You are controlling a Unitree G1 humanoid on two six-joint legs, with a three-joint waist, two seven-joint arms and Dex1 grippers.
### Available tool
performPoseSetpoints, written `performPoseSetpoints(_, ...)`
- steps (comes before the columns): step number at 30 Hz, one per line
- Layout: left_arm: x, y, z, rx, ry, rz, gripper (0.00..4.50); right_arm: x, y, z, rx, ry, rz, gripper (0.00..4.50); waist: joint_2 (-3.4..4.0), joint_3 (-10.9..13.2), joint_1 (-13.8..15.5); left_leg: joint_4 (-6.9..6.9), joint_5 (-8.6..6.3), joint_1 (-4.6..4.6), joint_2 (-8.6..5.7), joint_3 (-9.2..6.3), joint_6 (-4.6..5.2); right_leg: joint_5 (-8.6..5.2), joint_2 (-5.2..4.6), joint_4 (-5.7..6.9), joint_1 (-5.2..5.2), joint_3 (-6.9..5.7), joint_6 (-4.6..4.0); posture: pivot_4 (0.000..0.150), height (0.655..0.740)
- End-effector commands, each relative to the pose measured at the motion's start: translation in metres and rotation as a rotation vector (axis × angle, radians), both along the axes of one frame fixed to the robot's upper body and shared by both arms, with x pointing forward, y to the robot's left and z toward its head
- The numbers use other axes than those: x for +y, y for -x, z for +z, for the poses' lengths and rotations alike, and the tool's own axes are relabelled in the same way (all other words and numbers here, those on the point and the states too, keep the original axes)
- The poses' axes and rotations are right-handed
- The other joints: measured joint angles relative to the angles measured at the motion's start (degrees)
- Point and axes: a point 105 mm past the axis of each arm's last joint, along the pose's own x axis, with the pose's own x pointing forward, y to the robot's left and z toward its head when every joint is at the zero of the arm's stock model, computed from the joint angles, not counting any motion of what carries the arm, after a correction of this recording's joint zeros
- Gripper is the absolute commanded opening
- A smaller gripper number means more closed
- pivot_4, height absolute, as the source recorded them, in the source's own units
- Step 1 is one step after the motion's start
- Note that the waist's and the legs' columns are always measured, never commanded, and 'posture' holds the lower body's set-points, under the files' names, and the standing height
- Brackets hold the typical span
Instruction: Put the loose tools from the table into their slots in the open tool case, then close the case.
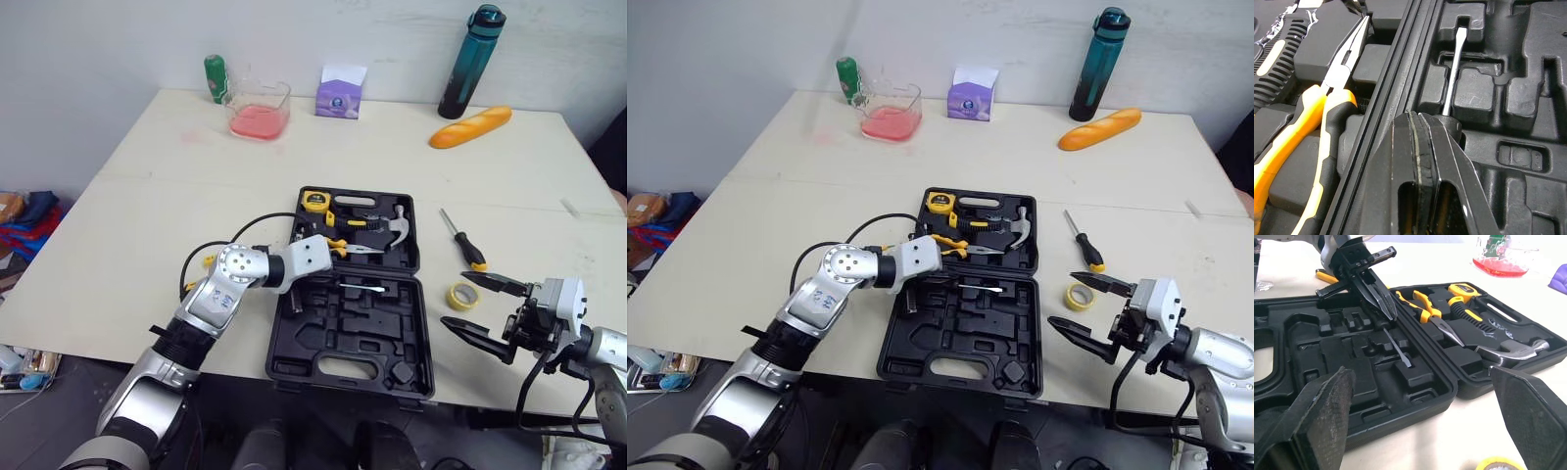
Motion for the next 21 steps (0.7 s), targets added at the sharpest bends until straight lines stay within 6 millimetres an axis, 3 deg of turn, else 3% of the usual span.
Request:
performPoseSetpoints(1, 0.013, 0.024, -0.077, 0.198, -0.198, -0.006, 0.08, 0.004, -0.002, 0.009, -0.051, -0.002, 0.007, 4.5, 0.09, -0.1, 0.0, 0.0, -0.01, 0.01, 0.0, -0.02, 0.0, 0.0, 0.0, -0.03, 0.04, 0.0, 0.0, 0.15, 0.74)
performPoseSetpoints(4, 0.013, 0.02, -0.069, 0.18, -0.154, 0.001, 0.08, 0.005, -0.003, 0.01, -0.054, -0.002, 0.005, 4.5, 0.2, -0.2, 0.0, 0.0, -0.02, 0.06, 0.0, -0.13, -0.01, 0.01, 0.0, -0.13, 0.21, 0.01, 0.01, 0.15, 0.74)
performPoseSetpoints(10, 0.008, 0.006, -0.021, 0.006, 0.021, -0.039, 0.08, 0.001, -0.004, 0.014, -0.061, -0.017, -0.029, 4.5, 0.22, -0.2, -0.1, -0.02, -0.03, 0.03, 0.03, -0.17, -0.02, 0.0, 0.0, -0.15, 0.19, 0.02, 0.01, 0.15, 0.74)
performPoseSetpoints(16, 0.036, 0.011, 0.056, -0.198, 0.244, -0.122, 0.08, -0.026, -0.003, 0.023, -0.031, -0.024, -0.125, 4.5, 0.22, 0.1, -0.3, -0.02, -0.02, -0.32, 0.03, -0.04, -0.02, 0.01, 0.0, 0.0, -0.31, -0.02, 0.0, 0.15, 0.74)
performPoseSetpoints(19, 0.069, 0.012, 0.078, -0.236, 0.258, -0.071, 0.94, -0.051, -0.006, 0.036, -0.075, -0.01, -0.223, 4.5, 0.13, 0.3, -0.4, 0.08, 0.09, -0.79, 0.04, -0.01, -0.02, 0.03, 0.04, 0.28, -0.77, -0.11, 0.01, 0.15, 0.74)
performPoseSetpoints(21, 0.087, 0.013, 0.082, -0.247, 0.249, -0.025, 1.81, -0.059, -0.006, 0.038, -0.082, -0.006, -0.256, 4.5, 0.14, 0.3, -0.4, 0.12, 0.1, -0.87, 0.02, 0.0, -0.01, 0.03, 0.05, 0.29, -0.83, -0.21, 0.02, 0.15, 0.74)
